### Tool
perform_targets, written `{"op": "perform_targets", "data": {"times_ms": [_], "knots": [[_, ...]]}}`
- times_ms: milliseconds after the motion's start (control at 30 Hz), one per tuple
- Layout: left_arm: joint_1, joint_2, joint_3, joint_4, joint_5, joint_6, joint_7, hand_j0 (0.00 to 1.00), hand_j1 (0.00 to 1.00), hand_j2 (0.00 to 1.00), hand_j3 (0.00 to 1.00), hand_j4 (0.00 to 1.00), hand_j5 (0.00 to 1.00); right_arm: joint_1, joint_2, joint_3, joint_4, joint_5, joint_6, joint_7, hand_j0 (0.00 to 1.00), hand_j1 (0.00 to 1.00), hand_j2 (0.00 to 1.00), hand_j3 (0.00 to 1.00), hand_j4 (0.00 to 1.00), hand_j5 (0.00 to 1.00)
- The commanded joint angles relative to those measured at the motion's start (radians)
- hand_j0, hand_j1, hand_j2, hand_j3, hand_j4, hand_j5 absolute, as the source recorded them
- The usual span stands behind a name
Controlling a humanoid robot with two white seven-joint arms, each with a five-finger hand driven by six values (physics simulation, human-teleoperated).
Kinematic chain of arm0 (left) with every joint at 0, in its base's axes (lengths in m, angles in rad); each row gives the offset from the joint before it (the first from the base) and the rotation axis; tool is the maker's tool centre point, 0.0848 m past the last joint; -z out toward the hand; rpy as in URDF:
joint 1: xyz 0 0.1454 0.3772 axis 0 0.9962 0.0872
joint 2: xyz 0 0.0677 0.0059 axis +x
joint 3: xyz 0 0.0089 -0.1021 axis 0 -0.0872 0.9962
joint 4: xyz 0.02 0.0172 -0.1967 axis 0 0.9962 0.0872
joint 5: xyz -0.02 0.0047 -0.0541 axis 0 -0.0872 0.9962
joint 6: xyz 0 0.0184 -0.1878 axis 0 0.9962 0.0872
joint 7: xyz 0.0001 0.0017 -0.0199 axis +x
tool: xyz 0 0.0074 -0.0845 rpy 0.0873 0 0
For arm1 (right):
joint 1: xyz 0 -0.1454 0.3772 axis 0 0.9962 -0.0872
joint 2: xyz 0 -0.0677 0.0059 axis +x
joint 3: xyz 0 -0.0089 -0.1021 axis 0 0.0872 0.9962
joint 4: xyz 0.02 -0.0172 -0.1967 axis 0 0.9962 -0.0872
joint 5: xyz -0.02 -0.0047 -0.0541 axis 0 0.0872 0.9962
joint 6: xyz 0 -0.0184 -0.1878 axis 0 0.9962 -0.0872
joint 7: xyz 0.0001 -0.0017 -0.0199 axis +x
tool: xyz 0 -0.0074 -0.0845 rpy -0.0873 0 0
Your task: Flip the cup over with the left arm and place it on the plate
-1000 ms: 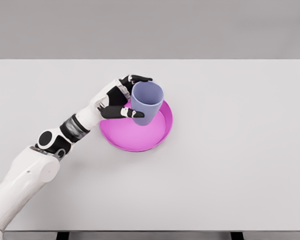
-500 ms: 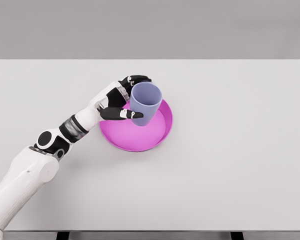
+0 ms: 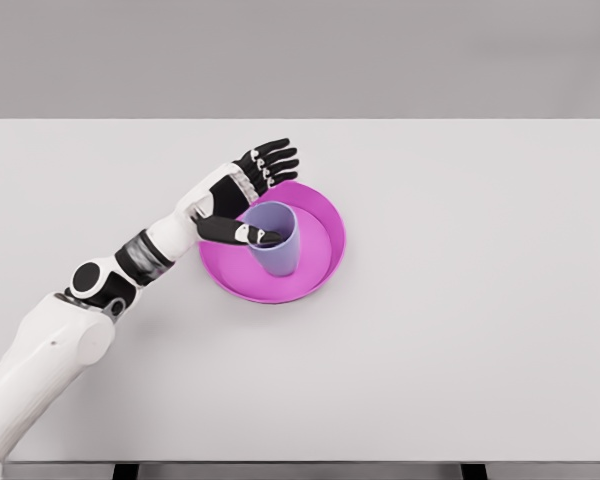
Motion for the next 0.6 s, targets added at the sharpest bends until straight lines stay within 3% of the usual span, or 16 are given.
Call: {"op": "perform_targets", "data": {"times_ms": [0,67,200,267,367,567], "knots": [[0.0,0.006,0.006,-0.009,0.008,-0.001,0.0,1.0,1.0,1.0,1.0,1.0,1.0,0.0,0.0,0.0,0.0,0.0,0.0,0.0,1.0,1.0,1.0,1.0,1.0,1.0],[-0.003,0.035,0.01,-0.063,0.018,-0.001,0.0,1.0,1.0,1.0,1.0,1.0,1.0,0.0,0.0,0.0,0.0,0.0,0.0,0.0,1.0,1.0,1.0,1.0,1.0,1.0],[-0.049,0.179,0.013,-0.155,0.005,-0.001,0.0,1.0,1.0,1.0,1.0,1.0,1.0,0.0,0.0,0.0,0.0,0.0,0.0,0.0,1.0,1.0,1.0,1.0,1.0,1.0],[-0.057,0.326,0.009,-0.198,0.005,-0.001,0.0,1.0,1.0,1.0,1.0,1.0,1.0,0.0,0.0,0.0,0.0,0.0,0.0,0.0,1.0,1.0,1.0,1.0,1.0,1.0],[-0.048,0.475,0.001,-0.206,0.008,-0.001,0.0,1.0,1.0,1.0,1.0,1.0,1.0,0.0,0.0,0.0,0.0,0.0,0.0,0.0,1.0,1.0,1.0,1.0,1.0,1.0],[-0.012,0.553,0.012,-0.195,0.009,-0.001,0.0,1.0,1.0,1.0,1.0,1.0,1.0,0.0,0.0,0.0,0.0,0.0,0.0,0.0,1.0,1.0,1.0,1.0,1.0,1.0]]}}
